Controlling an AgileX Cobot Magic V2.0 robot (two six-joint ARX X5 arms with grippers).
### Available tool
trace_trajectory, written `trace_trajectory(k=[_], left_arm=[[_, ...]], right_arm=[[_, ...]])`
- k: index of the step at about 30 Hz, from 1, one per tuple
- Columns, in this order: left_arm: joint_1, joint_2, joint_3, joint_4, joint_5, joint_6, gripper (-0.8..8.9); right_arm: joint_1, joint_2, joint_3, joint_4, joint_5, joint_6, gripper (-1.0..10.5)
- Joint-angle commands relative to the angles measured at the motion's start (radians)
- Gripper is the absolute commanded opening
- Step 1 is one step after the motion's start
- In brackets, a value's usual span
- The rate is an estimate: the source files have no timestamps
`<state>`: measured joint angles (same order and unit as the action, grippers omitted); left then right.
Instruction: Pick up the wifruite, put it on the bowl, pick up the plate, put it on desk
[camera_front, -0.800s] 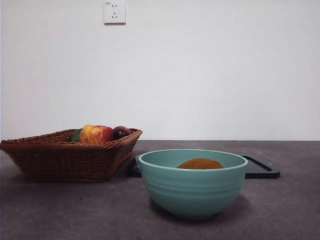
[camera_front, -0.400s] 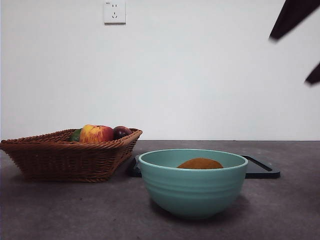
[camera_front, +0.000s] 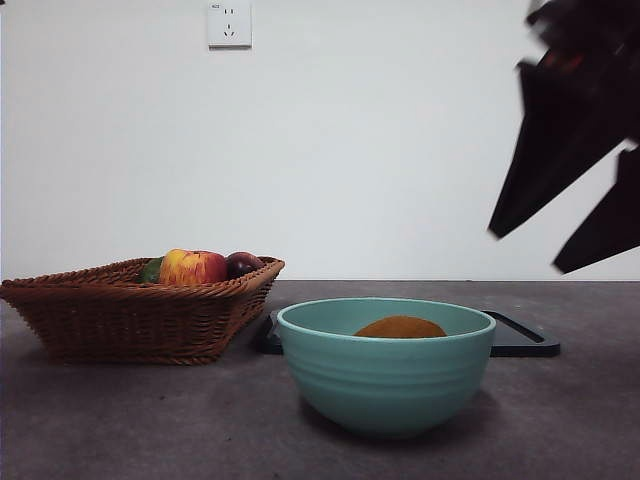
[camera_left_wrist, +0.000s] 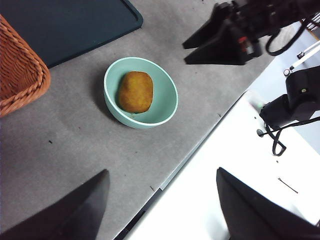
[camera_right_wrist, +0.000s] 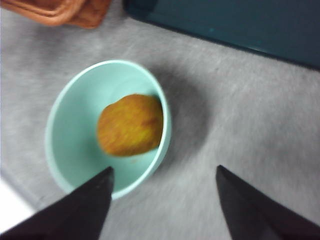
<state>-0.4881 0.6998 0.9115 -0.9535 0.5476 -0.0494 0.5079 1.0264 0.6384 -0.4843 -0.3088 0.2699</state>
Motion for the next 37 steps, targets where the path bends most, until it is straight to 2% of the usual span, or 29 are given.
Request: trace_trajectory(k=[1,14,19,22,32,37], left_arm=[[-0.004,0.006,0.010,0.008,0.003,0.012,3.41],[-0.004,0.006,0.010,0.007,0.003,0.016,3.41],[-0.004,0.006,0.010,0.007,0.003,0.016,3.41],[-0.004,0.006,0.010,0.007,0.003,0.016,3.41],[-0.004,0.006,0.010,0.006,0.003,0.027,3.41],[-0.004,0.006,0.010,0.005,0.003,0.031,3.41]], right_arm=[[0.032,0.062,0.002,0.064,0.026,0.011,2.5],[0.114,0.256,0.002,0.224,0.161,0.019,1.5],[0.131,0.297,0.002,0.270,0.163,0.027,1.2],[0.134,0.307,0.002,0.294,0.164,0.028,0.1],[0.133,0.304,0.054,0.320,0.153,0.025,0.1],[0.082,0.310,0.168,0.269,0.180,-0.036,0.1]])
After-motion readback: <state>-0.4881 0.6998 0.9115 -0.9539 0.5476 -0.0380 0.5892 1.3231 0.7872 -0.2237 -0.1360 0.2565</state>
